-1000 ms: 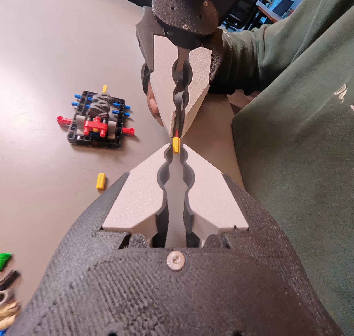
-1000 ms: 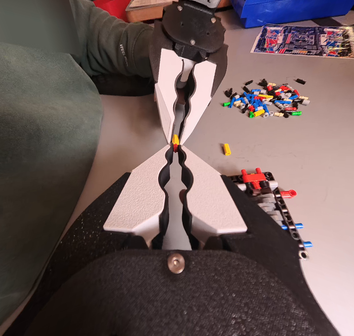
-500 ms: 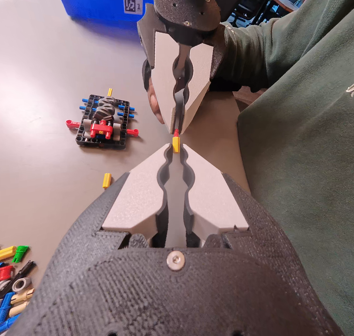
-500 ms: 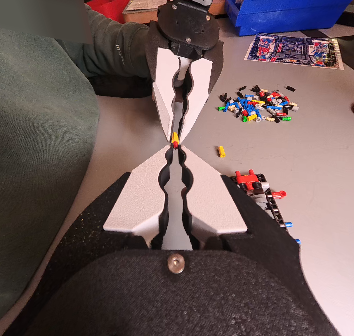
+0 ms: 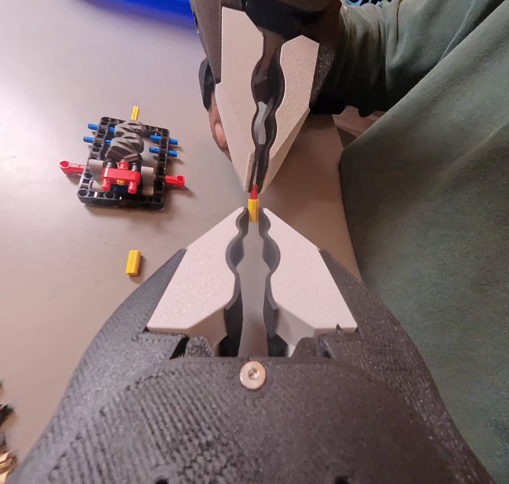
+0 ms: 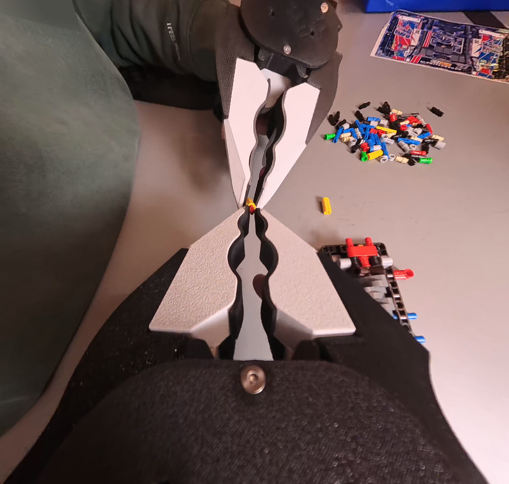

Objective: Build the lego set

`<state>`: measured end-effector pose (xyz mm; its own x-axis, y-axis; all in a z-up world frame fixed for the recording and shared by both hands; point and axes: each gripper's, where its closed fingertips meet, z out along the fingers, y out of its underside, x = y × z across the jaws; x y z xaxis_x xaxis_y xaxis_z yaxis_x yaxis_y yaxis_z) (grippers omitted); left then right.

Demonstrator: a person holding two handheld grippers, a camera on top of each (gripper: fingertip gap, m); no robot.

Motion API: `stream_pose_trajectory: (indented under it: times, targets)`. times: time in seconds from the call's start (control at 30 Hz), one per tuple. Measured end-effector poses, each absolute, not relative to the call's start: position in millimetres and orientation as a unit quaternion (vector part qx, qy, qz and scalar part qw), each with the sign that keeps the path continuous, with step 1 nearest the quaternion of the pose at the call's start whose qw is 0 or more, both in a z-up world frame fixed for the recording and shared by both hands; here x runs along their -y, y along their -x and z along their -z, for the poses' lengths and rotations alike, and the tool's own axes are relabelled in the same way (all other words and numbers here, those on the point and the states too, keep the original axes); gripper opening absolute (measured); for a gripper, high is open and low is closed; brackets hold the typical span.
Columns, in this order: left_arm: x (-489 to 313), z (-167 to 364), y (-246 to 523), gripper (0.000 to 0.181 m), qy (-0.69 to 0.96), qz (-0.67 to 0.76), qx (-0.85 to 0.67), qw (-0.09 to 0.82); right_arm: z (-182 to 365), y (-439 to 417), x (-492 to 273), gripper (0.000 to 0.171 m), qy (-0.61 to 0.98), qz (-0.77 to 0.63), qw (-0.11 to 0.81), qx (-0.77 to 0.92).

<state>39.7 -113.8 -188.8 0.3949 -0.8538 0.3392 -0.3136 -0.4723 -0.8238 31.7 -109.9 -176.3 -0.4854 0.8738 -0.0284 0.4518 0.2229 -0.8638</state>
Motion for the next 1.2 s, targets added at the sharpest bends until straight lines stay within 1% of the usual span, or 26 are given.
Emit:
stream_pose_trajectory:
  times: [0.4, 0.6, 0.87, 1.0, 1.13, 1.2]
  targets:
    - [122, 211, -48, 0.005, 0.786, 0.383, -0.394, 0.283, 201, -39, 119, 0.002, 0.45, -0.428, 0.179, 0.763]
    - [122, 213, -46, 0.004, 0.786, 0.381, -0.396, 0.283, 204, -37, 120, 0.002, 0.454, -0.441, 0.167, 0.756]
    - [115, 202, -39, 0.006, 0.784, 0.407, -0.364, 0.296, 192, -32, 111, 0.004, 0.458, -0.466, 0.2, 0.73]
    - [115, 199, -38, 0.006, 0.782, 0.412, -0.36, 0.298, 193, -32, 111, 0.002, 0.458, -0.469, 0.2, 0.728]
    - [117, 201, -39, 0.006, 0.784, 0.405, -0.365, 0.296, 189, -32, 111, 0.009, 0.459, -0.478, 0.2, 0.721]
    - [117, 201, -40, 0.006, 0.784, 0.406, -0.366, 0.295, 188, -32, 112, 0.007, 0.458, -0.479, 0.201, 0.721]
